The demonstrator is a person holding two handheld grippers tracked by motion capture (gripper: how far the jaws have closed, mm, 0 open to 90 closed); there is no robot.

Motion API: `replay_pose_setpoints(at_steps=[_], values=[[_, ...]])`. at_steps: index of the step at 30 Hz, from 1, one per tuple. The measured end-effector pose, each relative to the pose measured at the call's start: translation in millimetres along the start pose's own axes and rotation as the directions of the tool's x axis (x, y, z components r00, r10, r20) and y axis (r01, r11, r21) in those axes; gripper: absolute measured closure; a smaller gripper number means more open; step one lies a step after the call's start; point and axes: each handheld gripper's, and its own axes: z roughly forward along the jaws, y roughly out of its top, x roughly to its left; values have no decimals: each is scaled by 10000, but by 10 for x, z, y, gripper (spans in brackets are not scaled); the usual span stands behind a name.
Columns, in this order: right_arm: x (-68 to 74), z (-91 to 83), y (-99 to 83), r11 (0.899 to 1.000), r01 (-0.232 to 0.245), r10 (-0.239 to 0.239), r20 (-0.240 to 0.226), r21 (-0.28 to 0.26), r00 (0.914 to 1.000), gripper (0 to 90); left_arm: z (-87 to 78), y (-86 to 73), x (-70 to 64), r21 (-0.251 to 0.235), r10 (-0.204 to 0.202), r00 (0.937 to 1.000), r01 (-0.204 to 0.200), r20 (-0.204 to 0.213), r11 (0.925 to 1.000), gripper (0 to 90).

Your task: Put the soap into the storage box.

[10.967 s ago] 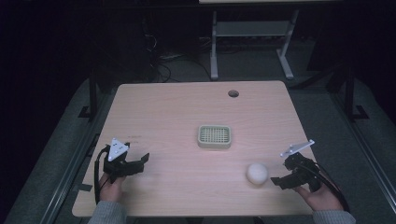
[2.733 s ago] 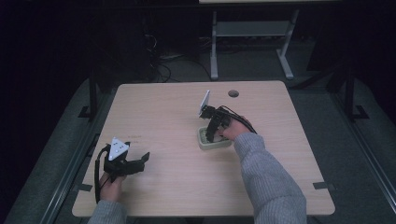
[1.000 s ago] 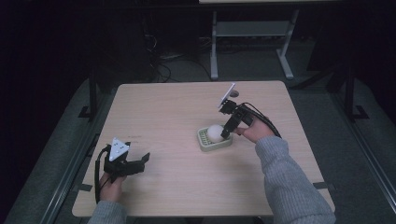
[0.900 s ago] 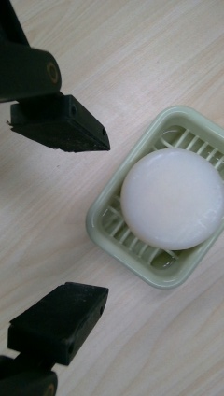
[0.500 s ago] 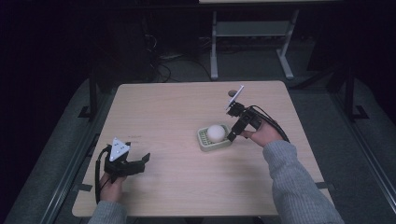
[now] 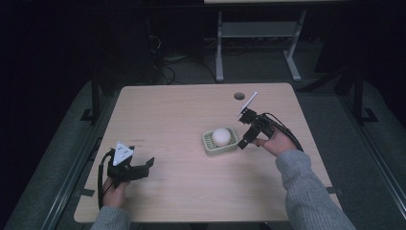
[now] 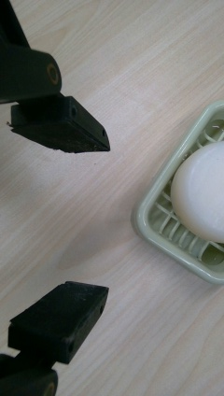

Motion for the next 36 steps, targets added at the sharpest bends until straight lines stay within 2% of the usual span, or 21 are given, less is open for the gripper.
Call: replay_pose_setpoints(at_steps=[17, 36], values=[[-31, 6, -232, 9996, -182, 179, -148, -206, 9997, 244, -9, 0, 8, 17, 70, 10000, -70, -7, 10000, 148], [-99, -6, -576, 9976, -554, 546, -193, -426, 9983, 244, -7, -1, 3, 7, 57, 10000, -57, -22, 10000, 148]])
